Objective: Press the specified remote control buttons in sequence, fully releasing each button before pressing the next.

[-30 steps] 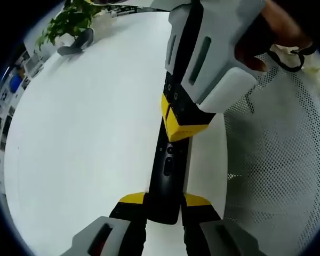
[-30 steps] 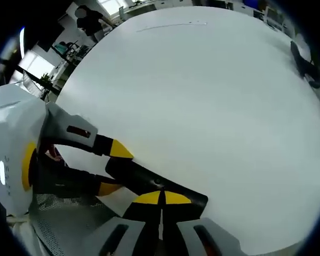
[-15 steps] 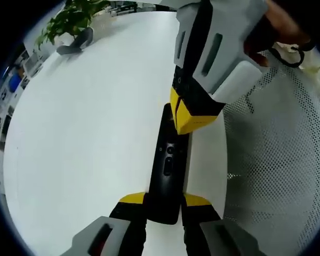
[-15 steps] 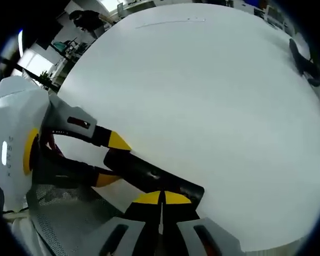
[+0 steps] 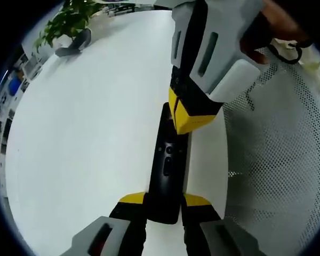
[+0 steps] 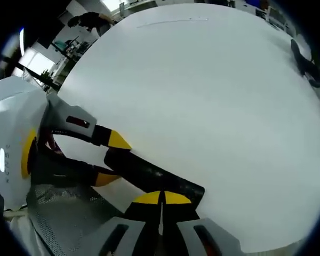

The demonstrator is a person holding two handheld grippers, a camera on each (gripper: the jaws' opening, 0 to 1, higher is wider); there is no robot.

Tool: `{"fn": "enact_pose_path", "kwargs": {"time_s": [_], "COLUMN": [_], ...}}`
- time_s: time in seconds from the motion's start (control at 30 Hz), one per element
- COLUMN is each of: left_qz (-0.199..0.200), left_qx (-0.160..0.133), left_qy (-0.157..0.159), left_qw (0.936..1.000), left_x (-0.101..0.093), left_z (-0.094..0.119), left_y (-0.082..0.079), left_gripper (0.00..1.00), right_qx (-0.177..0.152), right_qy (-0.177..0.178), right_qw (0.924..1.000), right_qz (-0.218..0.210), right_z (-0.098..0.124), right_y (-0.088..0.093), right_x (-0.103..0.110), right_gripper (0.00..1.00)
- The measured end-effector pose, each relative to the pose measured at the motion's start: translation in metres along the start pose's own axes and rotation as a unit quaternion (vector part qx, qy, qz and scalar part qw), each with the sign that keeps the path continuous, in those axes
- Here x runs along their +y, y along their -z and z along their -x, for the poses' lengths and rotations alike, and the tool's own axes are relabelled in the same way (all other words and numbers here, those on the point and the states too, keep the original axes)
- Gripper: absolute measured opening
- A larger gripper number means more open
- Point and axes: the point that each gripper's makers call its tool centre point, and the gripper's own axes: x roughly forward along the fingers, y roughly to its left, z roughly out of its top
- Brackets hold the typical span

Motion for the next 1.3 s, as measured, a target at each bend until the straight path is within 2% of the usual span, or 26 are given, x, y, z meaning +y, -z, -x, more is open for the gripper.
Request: {"fn": "enact_pose_path", "kwargs": {"time_s": [0.23, 0.4, 0.67, 0.8, 1.03, 1.3], "left_qz": [-0.008, -0.011, -0.008, 0.001, 0.018, 0.037], "left_qx": [0.004, 0.008, 0.005, 0.001, -0.007, -0.006], "left_qy": [-0.004, -0.002, -0.002, -0.008, -0.008, -0.015], "left_qw": [1.0000, 0.9999, 1.0000, 1.0000, 0.9998, 0.9992], "left_x": [-0.001, 0.000, 0.000, 0.000, 0.001, 0.001], "left_z": [0.000, 0.000, 0.000, 0.000, 0.000, 0.000], "left_y": [0.000, 0.000, 0.000, -0.001, -0.001, -0.002], "left_gripper": [0.25, 0.25, 0.25, 0.25, 0.24, 0.24], "right_qx": [0.005, 0.003, 0.004, 0.003, -0.018, -0.013], "right_qy": [0.004, -0.016, -0.025, -0.017, -0.017, -0.003], "right_qw": [1.0000, 0.9995, 0.9987, 0.9988, 0.9982, 0.9993], "right_qz": [-0.001, -0.026, -0.044, -0.045, -0.054, -0.034], "right_z": [0.004, 0.005, 0.004, 0.006, 0.007, 0.001], "right_y": [0.002, 0.004, 0.005, 0.006, -0.005, -0.012], "right_x": [0.004, 0.004, 0.005, 0.002, -0.003, -0.002], "right_gripper": [0.00, 0.00, 0.00, 0.00, 0.00, 0.00]}}
